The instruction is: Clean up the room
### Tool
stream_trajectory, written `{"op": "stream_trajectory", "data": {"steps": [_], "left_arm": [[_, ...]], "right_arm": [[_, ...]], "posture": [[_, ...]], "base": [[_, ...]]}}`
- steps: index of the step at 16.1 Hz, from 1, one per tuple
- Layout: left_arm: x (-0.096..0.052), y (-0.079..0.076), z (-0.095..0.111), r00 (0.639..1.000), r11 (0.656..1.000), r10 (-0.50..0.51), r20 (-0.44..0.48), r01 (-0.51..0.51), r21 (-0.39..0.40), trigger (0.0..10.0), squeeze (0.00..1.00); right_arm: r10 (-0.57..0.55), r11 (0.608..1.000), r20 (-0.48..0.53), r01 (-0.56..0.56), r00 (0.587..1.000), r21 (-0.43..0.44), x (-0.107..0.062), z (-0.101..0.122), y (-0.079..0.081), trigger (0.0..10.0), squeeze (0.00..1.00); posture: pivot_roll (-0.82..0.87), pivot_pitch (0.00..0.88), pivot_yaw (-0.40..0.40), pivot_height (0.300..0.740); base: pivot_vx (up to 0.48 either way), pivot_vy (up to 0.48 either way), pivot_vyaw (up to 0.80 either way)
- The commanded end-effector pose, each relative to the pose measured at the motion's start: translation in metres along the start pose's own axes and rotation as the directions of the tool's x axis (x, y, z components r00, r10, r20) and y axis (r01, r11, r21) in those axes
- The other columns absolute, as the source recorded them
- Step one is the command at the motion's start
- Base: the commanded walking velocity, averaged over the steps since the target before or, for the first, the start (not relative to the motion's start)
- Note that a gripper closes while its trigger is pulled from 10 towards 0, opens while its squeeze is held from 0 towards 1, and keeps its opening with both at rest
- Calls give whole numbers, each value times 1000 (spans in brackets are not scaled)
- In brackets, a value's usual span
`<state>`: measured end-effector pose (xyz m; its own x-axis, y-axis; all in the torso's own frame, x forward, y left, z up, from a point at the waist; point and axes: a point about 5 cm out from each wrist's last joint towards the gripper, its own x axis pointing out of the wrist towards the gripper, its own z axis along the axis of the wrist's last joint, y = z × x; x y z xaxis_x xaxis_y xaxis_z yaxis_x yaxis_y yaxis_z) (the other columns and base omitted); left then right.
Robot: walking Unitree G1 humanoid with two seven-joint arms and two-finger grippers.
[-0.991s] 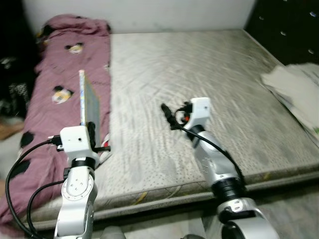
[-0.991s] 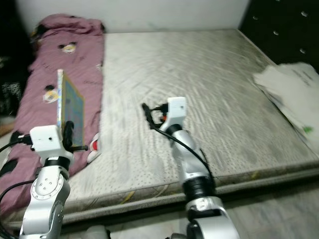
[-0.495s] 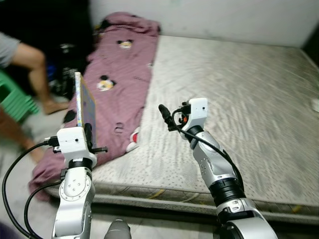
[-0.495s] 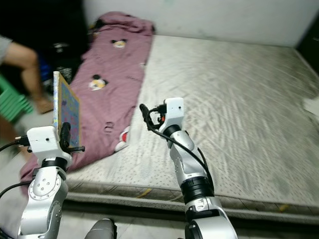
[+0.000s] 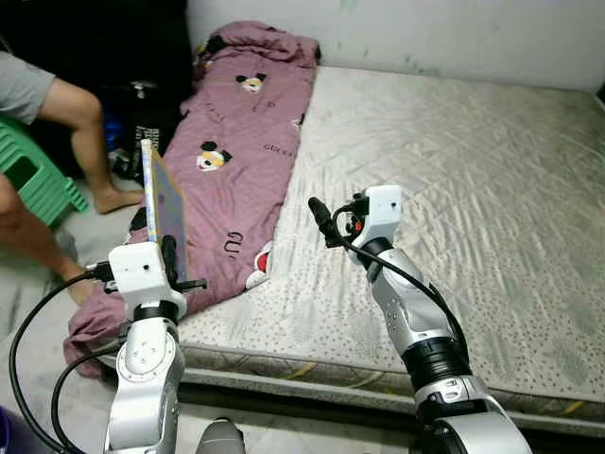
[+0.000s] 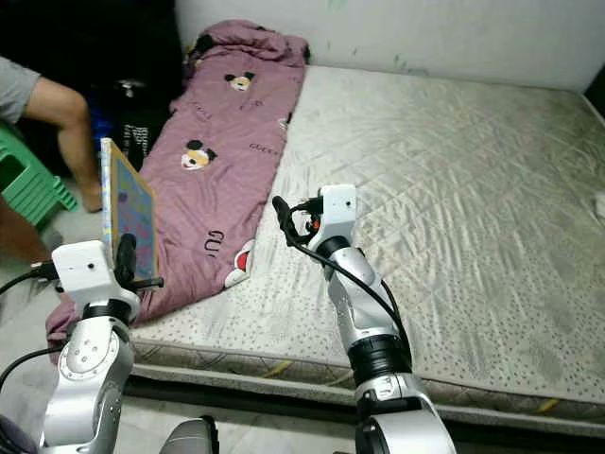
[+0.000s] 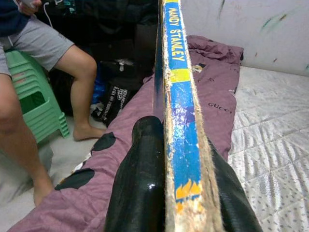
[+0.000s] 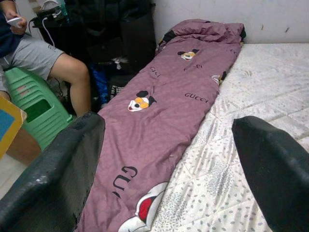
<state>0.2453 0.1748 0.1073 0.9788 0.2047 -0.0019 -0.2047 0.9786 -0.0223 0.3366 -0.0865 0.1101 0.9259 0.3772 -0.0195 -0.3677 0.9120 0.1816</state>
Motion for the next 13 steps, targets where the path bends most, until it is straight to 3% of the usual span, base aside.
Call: {"op": "stream_trajectory", "data": {"steps": [1,10,13], "left_arm": [[3,-2,7,999,1000,-13,39,13,0,10000,0],[4,-7,10,996,998,-62,58,61,19,10000,0],[4,-6,10,997,998,-58,55,57,13,10000,0]], "right_arm": [[-4,1000,1,4,1000,-8,2,3,0,10000,0],[-5,1000,-7,5,1000,-26,3,2,-1,10000,0],[-14,1000,-18,14,1000,-15,4,1,-2,10000,0]], "posture": [[-28,0,-40,740],[-26,0,-40,740],[-27,0,-40,740]], "base": [[0,0,0],[0,0,0],[0,-294,0]]}}
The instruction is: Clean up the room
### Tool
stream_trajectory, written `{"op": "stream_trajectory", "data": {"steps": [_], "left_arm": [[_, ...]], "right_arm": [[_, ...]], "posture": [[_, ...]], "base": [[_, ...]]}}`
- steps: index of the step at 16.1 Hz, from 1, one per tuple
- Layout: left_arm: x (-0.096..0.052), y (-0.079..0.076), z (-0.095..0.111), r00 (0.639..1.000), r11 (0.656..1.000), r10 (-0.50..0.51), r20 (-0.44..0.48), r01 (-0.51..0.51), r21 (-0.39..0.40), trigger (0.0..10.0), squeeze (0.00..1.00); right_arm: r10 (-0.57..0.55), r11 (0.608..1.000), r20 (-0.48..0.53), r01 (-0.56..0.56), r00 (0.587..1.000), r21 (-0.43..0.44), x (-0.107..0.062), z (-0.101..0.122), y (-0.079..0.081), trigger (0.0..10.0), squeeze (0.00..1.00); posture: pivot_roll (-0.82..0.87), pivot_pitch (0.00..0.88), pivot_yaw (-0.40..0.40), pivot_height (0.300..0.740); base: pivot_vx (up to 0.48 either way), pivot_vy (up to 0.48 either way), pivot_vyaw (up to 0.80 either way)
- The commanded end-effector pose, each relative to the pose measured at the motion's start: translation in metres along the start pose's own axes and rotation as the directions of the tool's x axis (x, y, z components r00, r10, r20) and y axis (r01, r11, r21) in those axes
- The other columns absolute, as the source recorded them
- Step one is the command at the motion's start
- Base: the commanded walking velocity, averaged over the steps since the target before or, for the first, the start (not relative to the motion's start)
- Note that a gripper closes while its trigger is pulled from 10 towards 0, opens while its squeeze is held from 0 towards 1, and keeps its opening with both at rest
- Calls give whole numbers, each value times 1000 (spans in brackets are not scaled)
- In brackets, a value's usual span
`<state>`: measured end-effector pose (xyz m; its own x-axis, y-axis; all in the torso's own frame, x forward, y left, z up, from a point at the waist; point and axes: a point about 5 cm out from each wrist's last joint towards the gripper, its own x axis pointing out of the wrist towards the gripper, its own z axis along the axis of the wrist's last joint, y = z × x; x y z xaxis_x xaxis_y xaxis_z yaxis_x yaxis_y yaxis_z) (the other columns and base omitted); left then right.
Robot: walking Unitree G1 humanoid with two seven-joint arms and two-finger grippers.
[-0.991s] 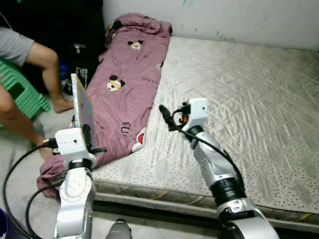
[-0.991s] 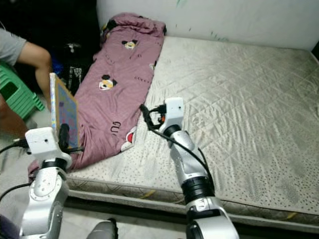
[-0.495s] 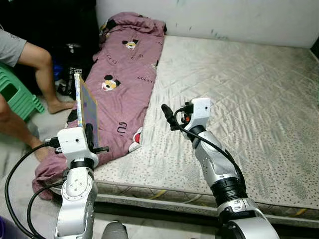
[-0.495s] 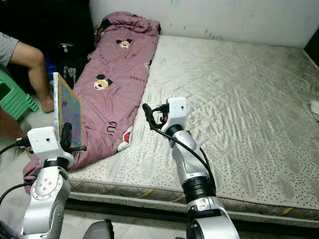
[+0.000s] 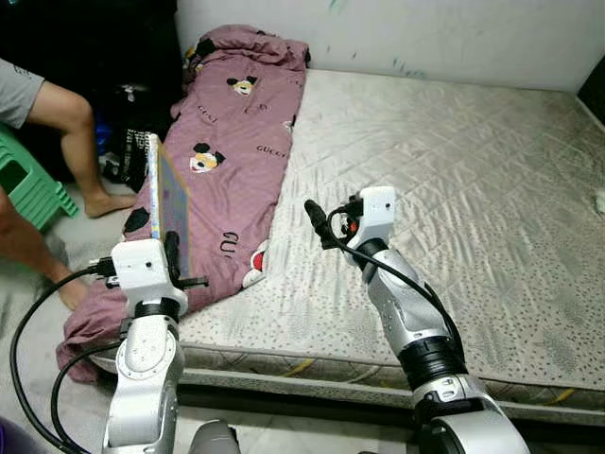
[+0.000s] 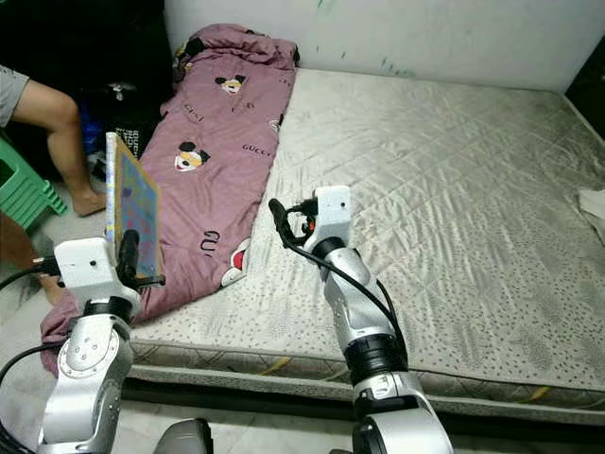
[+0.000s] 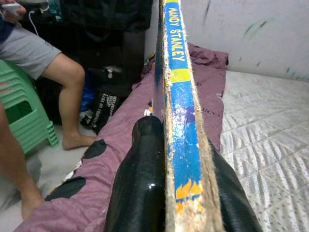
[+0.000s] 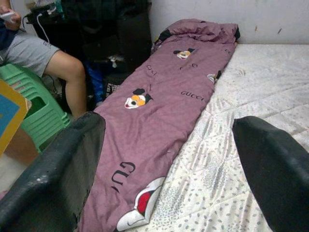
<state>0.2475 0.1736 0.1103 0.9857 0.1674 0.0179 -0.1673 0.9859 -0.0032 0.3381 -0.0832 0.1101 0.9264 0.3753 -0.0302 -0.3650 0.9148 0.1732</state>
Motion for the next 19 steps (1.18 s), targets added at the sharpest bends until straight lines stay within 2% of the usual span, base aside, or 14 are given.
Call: {"op": "stream_trajectory", "data": {"steps": [1,2,11,19], "left_arm": [[3,-5,7,999,1000,-19,37,19,-6,10000,0],[3,-4,7,999,1000,-19,37,19,-7,10000,0],[2,-2,5,1000,1000,1,29,0,-26,10000,0],[3,-3,5,1000,999,10,25,-9,-38,10000,0]], "right_arm": [[-11,1000,-8,11,1000,-6,1,2,-4,10000,0],[-10,1000,-10,10,1000,-5,1,1,-4,10000,0],[-12,1000,-12,12,1000,-16,-1,0,-6,10000,0],[-9,1000,-12,9,1000,-28,0,1,-7,10000,0]], "posture": [[-27,0,-40,740],[-27,0,-40,740],[-30,0,-45,740],[-33,0,-51,740]], "base": [[0,-300,0],[0,-341,-744],[0,-325,0],[0,-480,0]]}}
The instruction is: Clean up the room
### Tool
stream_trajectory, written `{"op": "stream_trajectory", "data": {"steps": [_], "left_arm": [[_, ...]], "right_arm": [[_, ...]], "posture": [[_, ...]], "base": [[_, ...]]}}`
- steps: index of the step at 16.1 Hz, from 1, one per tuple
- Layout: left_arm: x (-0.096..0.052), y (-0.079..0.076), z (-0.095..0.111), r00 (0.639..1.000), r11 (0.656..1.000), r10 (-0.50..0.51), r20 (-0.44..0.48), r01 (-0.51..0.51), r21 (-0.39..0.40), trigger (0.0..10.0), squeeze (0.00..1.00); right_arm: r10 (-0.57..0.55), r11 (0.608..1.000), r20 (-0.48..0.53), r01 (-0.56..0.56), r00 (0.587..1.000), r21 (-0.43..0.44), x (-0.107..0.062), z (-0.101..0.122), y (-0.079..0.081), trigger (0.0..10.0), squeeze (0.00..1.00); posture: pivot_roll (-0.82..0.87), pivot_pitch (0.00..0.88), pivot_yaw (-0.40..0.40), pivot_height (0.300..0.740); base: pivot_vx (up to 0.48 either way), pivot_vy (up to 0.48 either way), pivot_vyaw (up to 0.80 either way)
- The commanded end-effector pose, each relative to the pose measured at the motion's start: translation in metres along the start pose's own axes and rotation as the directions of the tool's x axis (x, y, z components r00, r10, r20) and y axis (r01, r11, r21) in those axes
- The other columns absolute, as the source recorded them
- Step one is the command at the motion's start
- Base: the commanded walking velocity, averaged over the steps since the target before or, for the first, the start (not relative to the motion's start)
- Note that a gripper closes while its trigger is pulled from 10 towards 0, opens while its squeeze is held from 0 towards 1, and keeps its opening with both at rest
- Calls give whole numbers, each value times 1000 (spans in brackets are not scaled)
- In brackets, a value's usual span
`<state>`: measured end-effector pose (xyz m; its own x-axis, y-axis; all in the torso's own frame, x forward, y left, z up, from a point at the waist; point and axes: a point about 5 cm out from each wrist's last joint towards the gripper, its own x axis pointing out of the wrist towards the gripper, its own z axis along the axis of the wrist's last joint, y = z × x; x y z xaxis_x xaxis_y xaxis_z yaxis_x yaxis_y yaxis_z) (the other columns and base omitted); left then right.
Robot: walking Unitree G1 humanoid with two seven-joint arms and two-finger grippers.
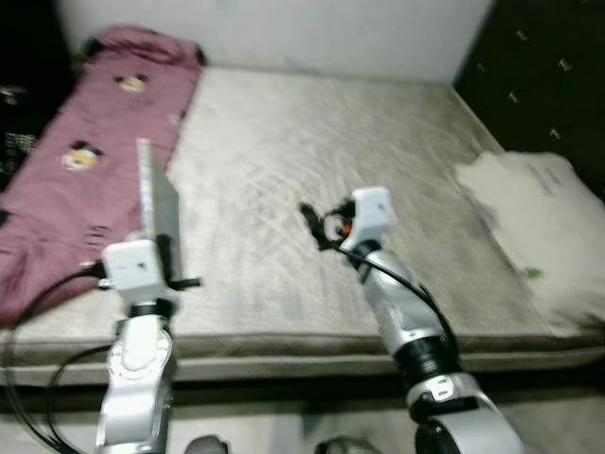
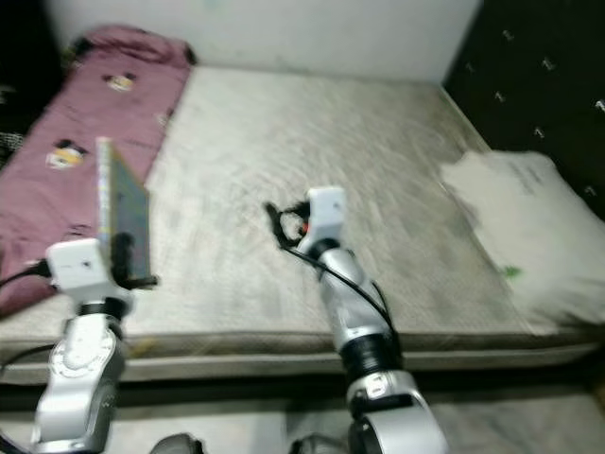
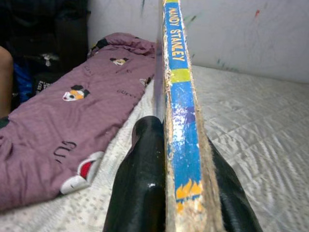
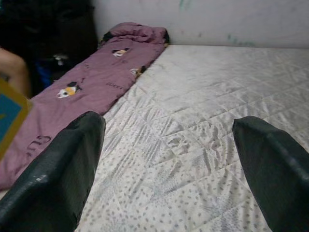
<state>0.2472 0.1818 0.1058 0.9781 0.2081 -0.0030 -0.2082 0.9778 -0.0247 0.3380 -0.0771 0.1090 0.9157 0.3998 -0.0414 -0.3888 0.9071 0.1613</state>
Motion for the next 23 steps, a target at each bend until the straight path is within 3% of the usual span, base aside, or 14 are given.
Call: {"op": "stream_trajectory", "data": {"steps": [1,4,7,8,10,11,15,20,23], "left_arm": [[2,-11,9,998,999,-31,46,32,-18,10000,0],[1,-5,8,999,999,13,50,-10,-49,10000,0],[-3,9,13,995,999,35,97,-38,34,10000,0],[-8,16,11,994,992,70,89,-79,99,10000,0],[-14,28,4,989,983,144,39,-147,113,10000,0],[-13,27,4,994,991,101,45,-104,80,10000,0],[-8,13,10,996,997,33,84,-39,69,10000,0],[-11,17,11,994,996,-15,104,5,92,10000,0],[-13,17,9,994,997,-20,104,12,78,10000,0]], "right_arm": [[-34,999,7,34,999,-20,-3,4,-13,10000,0],[-79,996,48,80,996,-26,-8,8,-20,10000,0],[-123,988,129,134,984,-80,-23,18,-29,10000,0],[-163,976,139,180,977,-122,-33,19,-38,10000,0],[-217,960,138,237,966,-146,-46,16,-50,10000,0],[-216,962,135,235,967,-140,-48,16,-51,10000,0],[-176,968,124,195,977,-159,-47,17,-45,10000,0],[-197,956,167,227,966,-185,-48,24,-50,10000,0],[-200,969,131,216,971,-120,-47,17,-42,10000,0]], "posture": [[-33,0,-51,740],[-33,0,-52,740],[-34,0,-46,740],[-36,0,-47,740],[-43,0,-46,740],[-43,0,-46,740],[-46,0,-44,740],[-44,0,-45,740],[-39,0,-44,740]], "base": [[0,-480,0],[0,0,0],[0,0,0],[0,0,0],[0,0,0],[0,0,0],[0,0,0],[0,0,0],[0,0,0]]}}
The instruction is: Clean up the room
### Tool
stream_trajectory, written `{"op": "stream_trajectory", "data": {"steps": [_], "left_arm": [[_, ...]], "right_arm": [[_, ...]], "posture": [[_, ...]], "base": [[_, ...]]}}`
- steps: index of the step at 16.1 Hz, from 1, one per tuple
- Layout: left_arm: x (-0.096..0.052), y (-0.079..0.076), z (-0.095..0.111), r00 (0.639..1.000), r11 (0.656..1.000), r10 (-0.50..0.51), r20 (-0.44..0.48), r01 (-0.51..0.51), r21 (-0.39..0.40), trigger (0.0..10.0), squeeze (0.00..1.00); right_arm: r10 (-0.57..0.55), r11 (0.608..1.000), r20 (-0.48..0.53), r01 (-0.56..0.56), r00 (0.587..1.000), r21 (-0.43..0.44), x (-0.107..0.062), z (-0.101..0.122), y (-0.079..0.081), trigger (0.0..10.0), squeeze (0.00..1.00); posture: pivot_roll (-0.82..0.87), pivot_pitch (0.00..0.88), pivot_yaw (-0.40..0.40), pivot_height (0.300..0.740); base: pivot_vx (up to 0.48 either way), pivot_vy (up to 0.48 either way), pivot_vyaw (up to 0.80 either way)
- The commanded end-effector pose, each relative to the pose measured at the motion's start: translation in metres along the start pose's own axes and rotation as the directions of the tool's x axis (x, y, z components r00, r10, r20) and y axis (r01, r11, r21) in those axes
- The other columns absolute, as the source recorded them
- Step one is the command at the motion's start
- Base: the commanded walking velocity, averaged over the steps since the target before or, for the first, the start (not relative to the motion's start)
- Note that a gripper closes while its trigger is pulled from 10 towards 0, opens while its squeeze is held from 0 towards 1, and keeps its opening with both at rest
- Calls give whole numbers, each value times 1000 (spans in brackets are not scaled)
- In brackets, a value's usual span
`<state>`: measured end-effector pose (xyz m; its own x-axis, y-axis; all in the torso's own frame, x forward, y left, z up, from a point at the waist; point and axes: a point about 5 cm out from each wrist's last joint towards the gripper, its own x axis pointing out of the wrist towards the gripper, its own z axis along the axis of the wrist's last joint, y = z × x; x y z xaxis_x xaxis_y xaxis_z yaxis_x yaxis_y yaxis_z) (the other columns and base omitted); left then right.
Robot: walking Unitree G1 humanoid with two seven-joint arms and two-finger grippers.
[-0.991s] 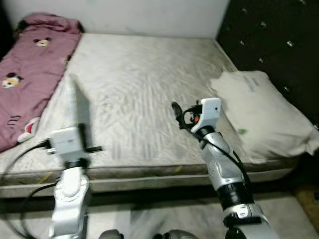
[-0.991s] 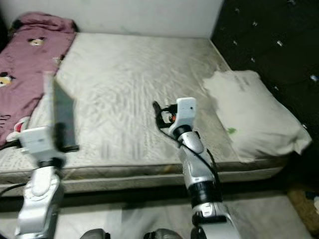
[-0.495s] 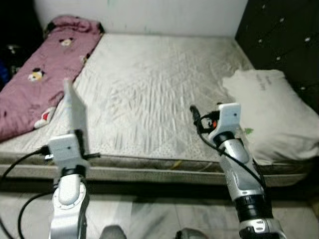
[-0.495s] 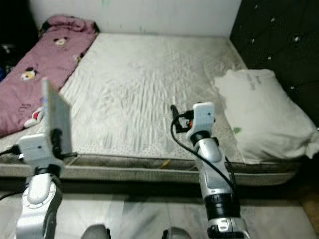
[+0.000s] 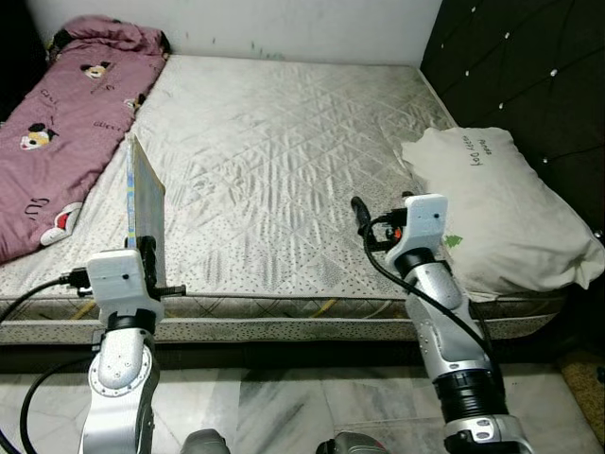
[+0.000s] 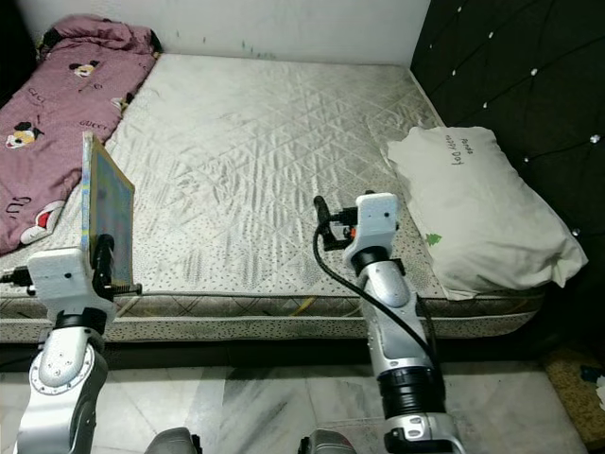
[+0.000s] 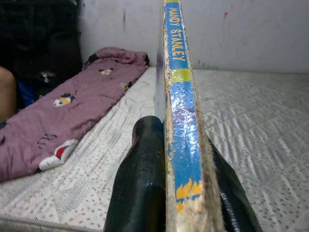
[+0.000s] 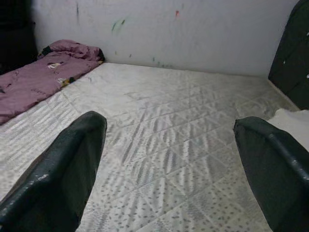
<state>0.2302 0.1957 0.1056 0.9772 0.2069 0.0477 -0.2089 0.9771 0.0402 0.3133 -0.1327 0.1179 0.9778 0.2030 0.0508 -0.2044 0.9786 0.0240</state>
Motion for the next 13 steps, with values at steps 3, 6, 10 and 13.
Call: {"op": "stream_trajectory", "data": {"steps": [3,6,10,13], "left_arm": [[0,-4,10,998,999,-27,55,28,-21,10000,0],[-1,-6,10,998,998,-42,54,45,-42,10000,0],[0,-7,10,997,998,-48,53,50,-48,10000,0],[1,-8,10,997,997,-49,52,51,-49,10000,0]], "right_arm": [[9,1000,-6,-9,1000,30,0,1,2,10000,0],[8,1000,-4,-8,1000,25,0,2,0,10000,0],[9,1000,-6,-9,1000,19,0,3,0,10000,0],[9,1000,-6,-9,1000,14,0,3,-1,10000,0]], "posture": [[-38,0,-42,740],[-44,0,-43,740],[-46,0,-43,740],[-46,0,-48,740]], "base": [[0,0,-506],[309,0,-267],[329,0,0],[330,0,0]]}}
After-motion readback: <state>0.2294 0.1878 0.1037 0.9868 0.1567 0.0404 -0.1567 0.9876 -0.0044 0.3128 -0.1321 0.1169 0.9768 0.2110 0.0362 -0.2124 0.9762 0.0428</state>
